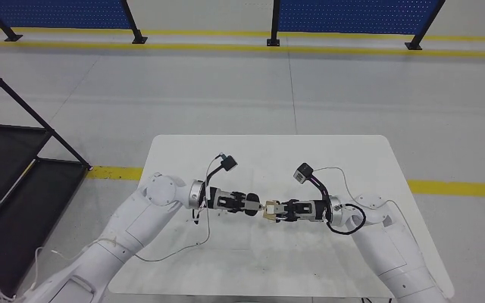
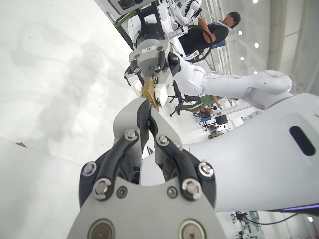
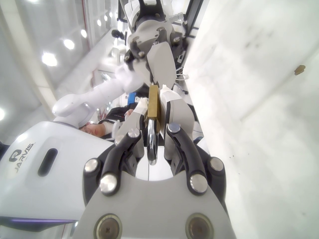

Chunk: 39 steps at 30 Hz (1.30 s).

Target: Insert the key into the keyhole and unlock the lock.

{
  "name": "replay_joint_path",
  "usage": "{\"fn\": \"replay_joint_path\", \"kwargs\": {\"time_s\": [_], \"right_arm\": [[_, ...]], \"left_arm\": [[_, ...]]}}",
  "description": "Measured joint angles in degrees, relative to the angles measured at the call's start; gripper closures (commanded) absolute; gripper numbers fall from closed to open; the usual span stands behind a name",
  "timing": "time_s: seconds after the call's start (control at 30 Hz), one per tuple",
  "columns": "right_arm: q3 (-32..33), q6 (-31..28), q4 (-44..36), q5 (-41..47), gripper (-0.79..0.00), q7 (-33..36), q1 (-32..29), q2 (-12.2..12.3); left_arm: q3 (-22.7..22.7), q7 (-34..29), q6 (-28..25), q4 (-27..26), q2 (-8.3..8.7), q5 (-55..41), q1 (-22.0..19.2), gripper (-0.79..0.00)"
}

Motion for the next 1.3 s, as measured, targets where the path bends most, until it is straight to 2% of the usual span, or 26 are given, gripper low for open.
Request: {"fn": "replay_joint_path", "kwargs": {"time_s": [0.3,0.73,1.3], "right_arm": [[0.0,0.0,0.0,-0.01,0.0,0.0,0.0,0.0],[0.0,0.0,0.0,0.0,0.0,0.0,0.0,0.0],[0.0,0.0,0.0,-0.01,0.0,0.0,0.0,0.0]], "left_arm": [[-1.19,3.68,-4.08,-2.06,0.27,6.46,1.41,0.0],[-3.21,11.6,-9.52,-6.36,0.71,18.69,3.97,0.0],[-5.13,22.74,-15.18,-9.17,0.96,34.24,6.59,0.0]]}}
